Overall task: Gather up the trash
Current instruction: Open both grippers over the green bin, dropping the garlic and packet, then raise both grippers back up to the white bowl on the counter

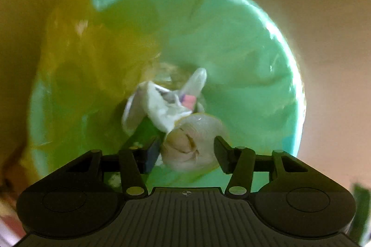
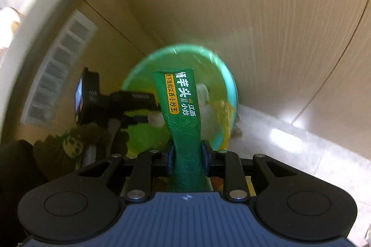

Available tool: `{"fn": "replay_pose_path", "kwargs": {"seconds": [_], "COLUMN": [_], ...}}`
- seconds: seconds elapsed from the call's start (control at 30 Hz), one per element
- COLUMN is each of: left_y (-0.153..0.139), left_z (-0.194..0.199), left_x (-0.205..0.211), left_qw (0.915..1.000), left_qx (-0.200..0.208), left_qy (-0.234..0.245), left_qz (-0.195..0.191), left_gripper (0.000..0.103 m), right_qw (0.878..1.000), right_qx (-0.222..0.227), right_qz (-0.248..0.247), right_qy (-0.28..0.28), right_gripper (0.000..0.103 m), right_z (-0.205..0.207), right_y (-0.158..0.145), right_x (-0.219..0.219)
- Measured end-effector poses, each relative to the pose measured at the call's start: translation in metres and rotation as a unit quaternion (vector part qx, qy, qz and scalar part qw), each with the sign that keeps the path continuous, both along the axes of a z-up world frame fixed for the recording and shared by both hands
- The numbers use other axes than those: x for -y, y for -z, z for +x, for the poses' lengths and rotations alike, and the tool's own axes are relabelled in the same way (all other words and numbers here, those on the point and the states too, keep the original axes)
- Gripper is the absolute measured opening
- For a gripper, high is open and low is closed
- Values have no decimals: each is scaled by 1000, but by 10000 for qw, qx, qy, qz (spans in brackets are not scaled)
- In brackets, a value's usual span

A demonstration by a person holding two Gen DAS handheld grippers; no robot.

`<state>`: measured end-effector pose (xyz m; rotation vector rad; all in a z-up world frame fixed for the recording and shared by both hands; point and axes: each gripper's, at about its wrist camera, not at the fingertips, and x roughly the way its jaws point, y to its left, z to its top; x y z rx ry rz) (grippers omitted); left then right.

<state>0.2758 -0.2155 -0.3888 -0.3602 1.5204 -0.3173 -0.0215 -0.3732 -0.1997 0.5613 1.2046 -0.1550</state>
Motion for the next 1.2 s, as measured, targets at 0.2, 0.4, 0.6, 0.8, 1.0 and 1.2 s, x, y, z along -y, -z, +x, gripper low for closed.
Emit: {"fn": "replay_pose_path", "kwargs": {"seconds": [0.2,0.4,0.6,0.8,1.0,1.2], "left_y": [-7,-43,-69,-93,-149,-240], "left_z": [-10,-34,-47,-42,-50,-66], "left_x": [-34,-51,-64,-69,-59,-51], "left_qw": [9990,9976,9963,9943,9900,9780], "left_qx": [284,545,661,930,1275,1941], "left_qy": [-233,-90,-107,-216,69,382], "left_qz": [-250,-420,-534,-466,-594,-655], "left_gripper": [51,51,51,51,51,51], "right_qw": [9990,9928,9863,9908,9978,9987], "right_qx": [-313,-1084,-1543,-1301,-606,195], "right_qz": [174,303,402,160,-210,-364], "right_qy": [-267,-412,-418,-345,-167,-286], "right_gripper": [23,23,25,49,49,51], "right_z": [36,91,126,122,100,93], "right_y": [52,111,147,118,40,-55], "right_x": [-5,-1,-6,2,8,-5]}}
